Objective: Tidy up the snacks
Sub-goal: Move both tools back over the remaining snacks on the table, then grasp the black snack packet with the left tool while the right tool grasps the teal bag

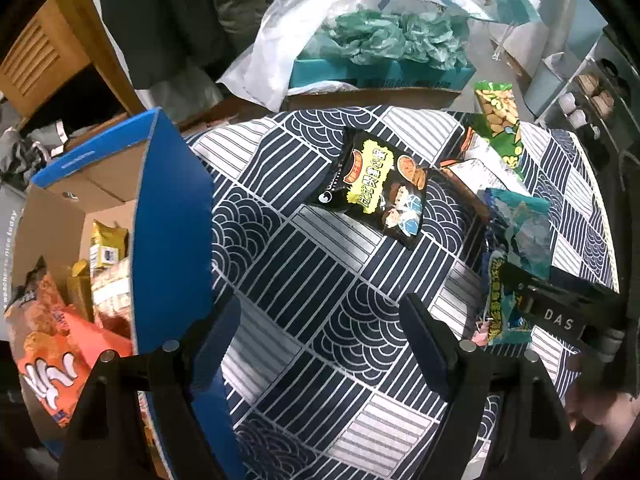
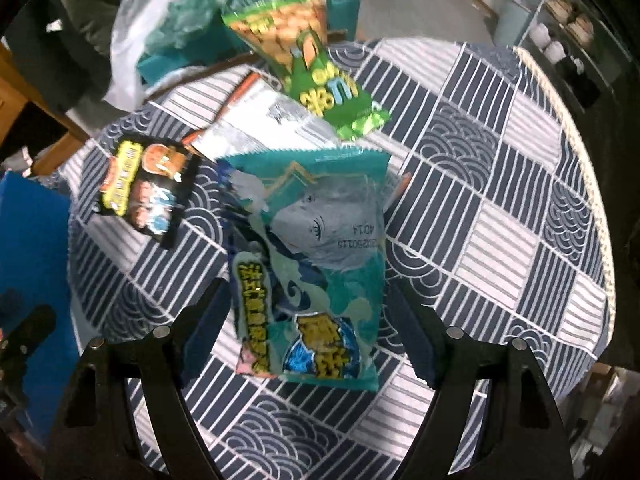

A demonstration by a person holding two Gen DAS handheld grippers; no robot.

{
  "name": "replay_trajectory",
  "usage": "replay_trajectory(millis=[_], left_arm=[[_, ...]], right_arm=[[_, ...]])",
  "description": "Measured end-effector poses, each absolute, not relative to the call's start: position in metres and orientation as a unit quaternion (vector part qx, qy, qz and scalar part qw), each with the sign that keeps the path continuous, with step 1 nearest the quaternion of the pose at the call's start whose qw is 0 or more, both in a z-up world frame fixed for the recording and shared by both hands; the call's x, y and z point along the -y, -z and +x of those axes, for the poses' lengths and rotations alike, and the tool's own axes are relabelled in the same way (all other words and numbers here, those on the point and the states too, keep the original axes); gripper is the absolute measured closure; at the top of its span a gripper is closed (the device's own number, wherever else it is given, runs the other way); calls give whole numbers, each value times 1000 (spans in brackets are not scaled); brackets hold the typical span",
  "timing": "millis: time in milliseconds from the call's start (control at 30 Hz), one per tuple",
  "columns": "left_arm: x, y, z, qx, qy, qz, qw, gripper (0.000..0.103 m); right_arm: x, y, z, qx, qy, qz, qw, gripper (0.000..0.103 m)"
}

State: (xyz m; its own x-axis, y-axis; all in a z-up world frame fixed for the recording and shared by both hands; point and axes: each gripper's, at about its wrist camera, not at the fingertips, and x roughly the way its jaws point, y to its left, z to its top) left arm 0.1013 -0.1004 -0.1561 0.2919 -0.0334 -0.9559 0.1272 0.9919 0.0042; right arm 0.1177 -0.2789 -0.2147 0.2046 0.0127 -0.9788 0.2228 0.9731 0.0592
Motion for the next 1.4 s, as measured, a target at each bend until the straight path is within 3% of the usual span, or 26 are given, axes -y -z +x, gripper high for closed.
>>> replay_trajectory(millis=[533,667,900,1400], left_arm=[[99,177,123,-608,46,12,793,20],[104,179,130,-606,47,8,794,20],[118,179,148,-604,64,15,795,20],[138,192,180,-598,78,26,797,20]], right_arm=[[264,244,126,-636,57,52,768,25],[259,240,124,-636,41,64,768,55],[255,216,116,-621,19,78,780,82],[277,182,124,-582,6,127,803,85]])
